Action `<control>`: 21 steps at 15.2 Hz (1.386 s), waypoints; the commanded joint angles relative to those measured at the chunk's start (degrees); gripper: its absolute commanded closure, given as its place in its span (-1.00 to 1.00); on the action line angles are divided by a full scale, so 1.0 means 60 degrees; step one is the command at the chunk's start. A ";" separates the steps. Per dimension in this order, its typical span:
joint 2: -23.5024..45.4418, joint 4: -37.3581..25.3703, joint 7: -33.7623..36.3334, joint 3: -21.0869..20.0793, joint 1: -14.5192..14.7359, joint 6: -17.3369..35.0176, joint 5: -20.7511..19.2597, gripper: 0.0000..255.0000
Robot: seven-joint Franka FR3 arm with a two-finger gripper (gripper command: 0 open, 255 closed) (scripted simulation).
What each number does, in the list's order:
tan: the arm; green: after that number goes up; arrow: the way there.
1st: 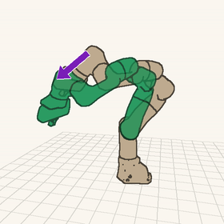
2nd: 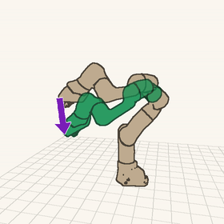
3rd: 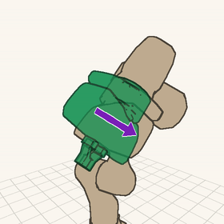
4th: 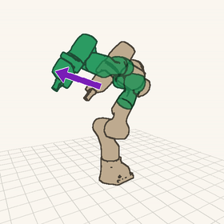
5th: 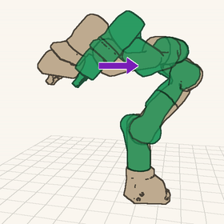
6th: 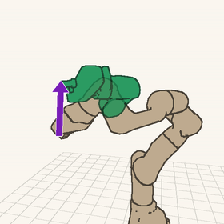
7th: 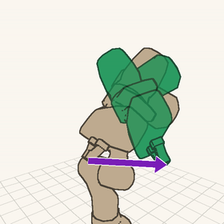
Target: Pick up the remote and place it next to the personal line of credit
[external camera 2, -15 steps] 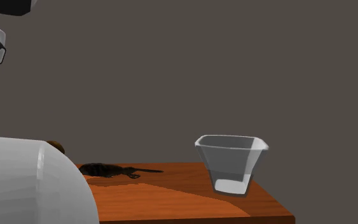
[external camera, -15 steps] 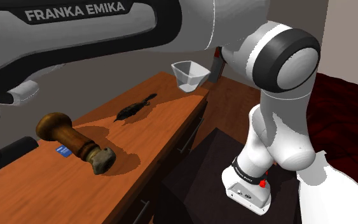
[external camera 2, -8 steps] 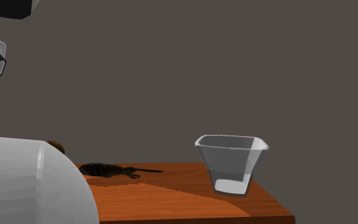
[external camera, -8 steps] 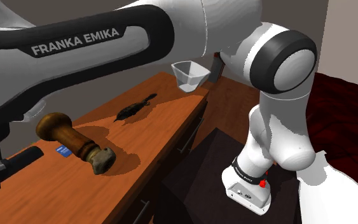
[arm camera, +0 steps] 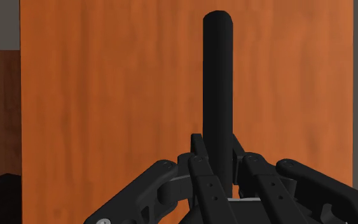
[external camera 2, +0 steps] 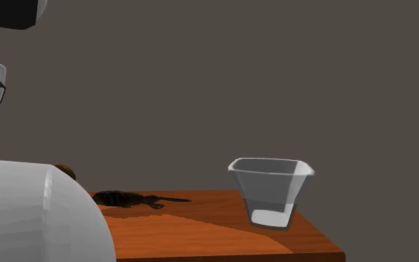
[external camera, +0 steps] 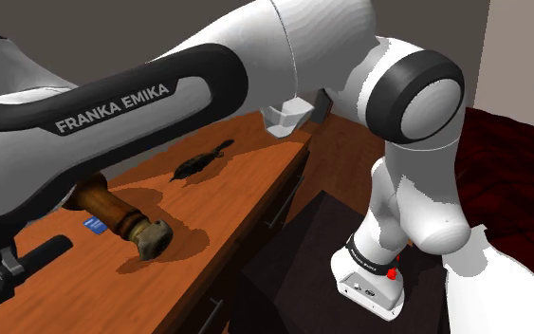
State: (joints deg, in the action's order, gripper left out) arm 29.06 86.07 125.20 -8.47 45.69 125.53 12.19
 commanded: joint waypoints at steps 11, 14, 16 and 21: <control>0.0385 0.0453 -0.0232 -0.0016 -0.0019 0.0819 0.0076 1.00; 0.0385 0.0453 -0.0232 -0.0016 -0.0019 0.0819 0.0076 1.00; 0.0383 0.0455 -0.0232 -0.0016 -0.0019 0.0820 0.0076 -1.00; 0.0182 0.0459 -0.0237 -0.0011 -0.0070 0.0615 0.0084 -1.00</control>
State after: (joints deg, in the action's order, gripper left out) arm 30.84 88.60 123.83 -8.53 45.43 129.71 12.64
